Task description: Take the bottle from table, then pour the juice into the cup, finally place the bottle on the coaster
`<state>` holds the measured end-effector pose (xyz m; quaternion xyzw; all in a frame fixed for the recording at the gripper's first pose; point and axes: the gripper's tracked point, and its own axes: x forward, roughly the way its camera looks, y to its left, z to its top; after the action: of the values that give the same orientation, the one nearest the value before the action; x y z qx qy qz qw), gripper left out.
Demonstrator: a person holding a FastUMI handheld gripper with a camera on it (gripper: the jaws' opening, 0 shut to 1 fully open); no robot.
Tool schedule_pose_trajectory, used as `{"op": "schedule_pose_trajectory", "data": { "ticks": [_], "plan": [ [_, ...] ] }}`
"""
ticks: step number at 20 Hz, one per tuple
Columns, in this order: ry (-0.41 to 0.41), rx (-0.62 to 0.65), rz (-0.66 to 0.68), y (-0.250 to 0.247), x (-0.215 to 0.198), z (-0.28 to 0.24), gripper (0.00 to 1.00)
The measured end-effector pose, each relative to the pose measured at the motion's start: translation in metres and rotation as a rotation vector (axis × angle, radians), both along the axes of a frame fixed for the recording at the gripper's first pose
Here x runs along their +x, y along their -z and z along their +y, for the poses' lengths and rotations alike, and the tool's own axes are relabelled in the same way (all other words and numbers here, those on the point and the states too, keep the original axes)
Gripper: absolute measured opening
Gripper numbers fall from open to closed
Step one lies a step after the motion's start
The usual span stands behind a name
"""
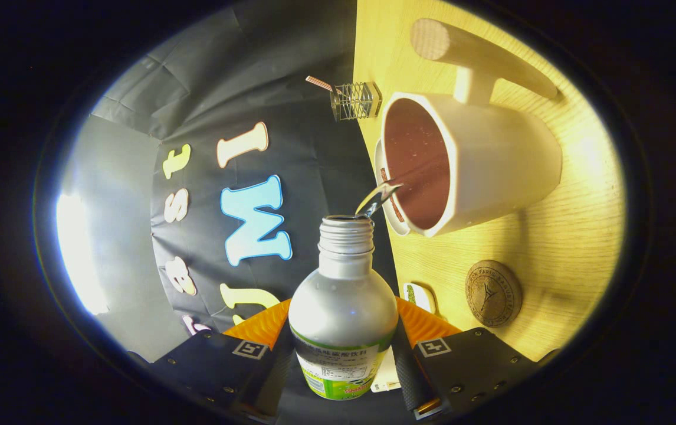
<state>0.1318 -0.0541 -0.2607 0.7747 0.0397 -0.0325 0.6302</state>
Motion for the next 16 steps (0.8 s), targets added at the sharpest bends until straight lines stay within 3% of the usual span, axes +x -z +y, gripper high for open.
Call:
{"op": "schedule_pose_trajectory", "data": {
  "ticks": [16],
  "plan": [
    [0.012, 0.061, -0.029, -0.01, -0.003, 0.004, 0.77]
  ]
}}
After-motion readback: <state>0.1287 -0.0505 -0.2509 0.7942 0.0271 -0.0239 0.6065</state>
